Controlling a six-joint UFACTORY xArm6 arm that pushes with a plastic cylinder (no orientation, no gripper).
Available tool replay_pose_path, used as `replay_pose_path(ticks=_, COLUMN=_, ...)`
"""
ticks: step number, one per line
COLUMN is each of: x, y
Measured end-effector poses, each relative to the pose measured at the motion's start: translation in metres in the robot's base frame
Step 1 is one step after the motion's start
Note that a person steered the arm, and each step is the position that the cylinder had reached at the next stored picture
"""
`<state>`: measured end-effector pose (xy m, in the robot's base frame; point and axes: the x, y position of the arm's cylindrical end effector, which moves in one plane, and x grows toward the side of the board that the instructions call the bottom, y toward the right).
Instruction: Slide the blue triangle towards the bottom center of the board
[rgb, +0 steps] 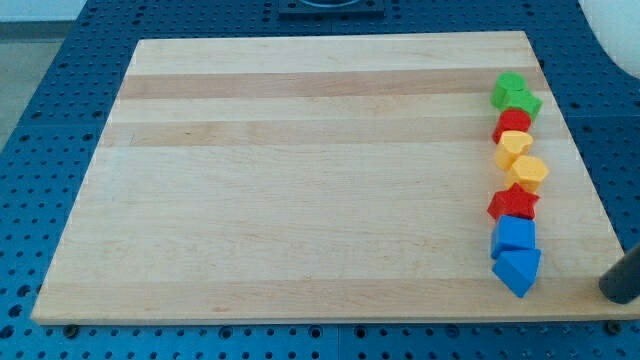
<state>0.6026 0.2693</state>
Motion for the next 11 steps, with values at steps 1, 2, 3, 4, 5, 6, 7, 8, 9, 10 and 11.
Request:
replay_pose_path(ticks=1, x=-0.010, y=-0.038)
replay_pose_path(ticks=2, x=-0.010, y=-0.089)
replay_pose_path(ticks=3, x=-0.010, y=-0.143)
replay_pose_path(ticks=4, x=-0.010, y=-0.191)
replay_pose_path(ticks=5, x=-0.010, y=-0.186)
replay_pose_path(ticks=6, x=-0.012, y=-0.159)
replay_pose_path(ticks=7, x=-0.018, y=-0.150)
replay_pose_path(ticks=8, x=-0.028, y=-0.156)
replay_pose_path(ticks=9, x=-0.031, y=-0.181)
replay_pose_path(ticks=10, x=-0.031, y=-0.225)
replay_pose_path(ticks=11, x=-0.031, y=-0.275)
